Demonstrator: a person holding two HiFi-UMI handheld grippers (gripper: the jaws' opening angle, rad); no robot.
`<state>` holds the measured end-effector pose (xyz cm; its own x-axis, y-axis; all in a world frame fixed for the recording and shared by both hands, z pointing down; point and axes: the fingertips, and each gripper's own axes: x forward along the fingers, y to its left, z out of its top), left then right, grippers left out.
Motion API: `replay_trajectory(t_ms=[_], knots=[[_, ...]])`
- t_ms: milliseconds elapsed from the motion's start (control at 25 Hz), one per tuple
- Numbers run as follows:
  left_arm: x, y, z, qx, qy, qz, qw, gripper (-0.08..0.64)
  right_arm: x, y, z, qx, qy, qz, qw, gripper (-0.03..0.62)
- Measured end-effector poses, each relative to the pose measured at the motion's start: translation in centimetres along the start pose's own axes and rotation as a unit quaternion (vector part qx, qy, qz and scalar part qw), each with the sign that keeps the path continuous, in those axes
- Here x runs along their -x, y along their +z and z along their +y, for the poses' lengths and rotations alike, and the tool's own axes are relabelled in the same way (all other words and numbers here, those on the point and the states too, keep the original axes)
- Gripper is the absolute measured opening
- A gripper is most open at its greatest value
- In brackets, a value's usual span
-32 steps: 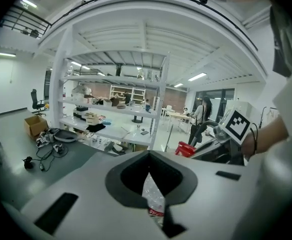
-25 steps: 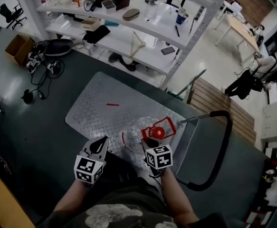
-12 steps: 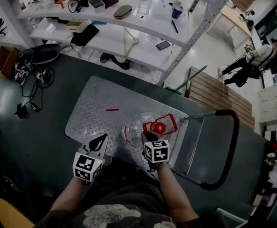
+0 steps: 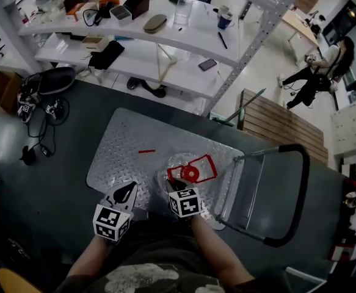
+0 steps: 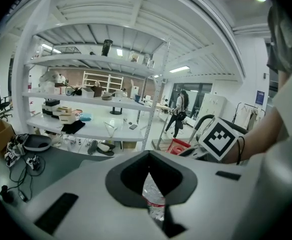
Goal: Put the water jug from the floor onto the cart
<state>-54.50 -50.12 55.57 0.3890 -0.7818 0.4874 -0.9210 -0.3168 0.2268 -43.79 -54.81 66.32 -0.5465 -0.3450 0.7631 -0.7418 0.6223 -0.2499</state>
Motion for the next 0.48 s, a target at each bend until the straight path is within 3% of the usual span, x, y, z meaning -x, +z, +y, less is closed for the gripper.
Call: replay_trajectory(t_ms=[280,480], knots=[[-0.2,0.0,-0.8,0.000,-0.015,-0.003,0.9999,0.006,-0.6,-1.1,1.2,0.024,-0.003,0.027,0.999,0.038],[0.3,-0.3,-1.1,0.004,-0.020,-0.006,0.9998,0.006,0.1,0.3,1.5,0.049,-0.013,-0.002,0.999,0.054]])
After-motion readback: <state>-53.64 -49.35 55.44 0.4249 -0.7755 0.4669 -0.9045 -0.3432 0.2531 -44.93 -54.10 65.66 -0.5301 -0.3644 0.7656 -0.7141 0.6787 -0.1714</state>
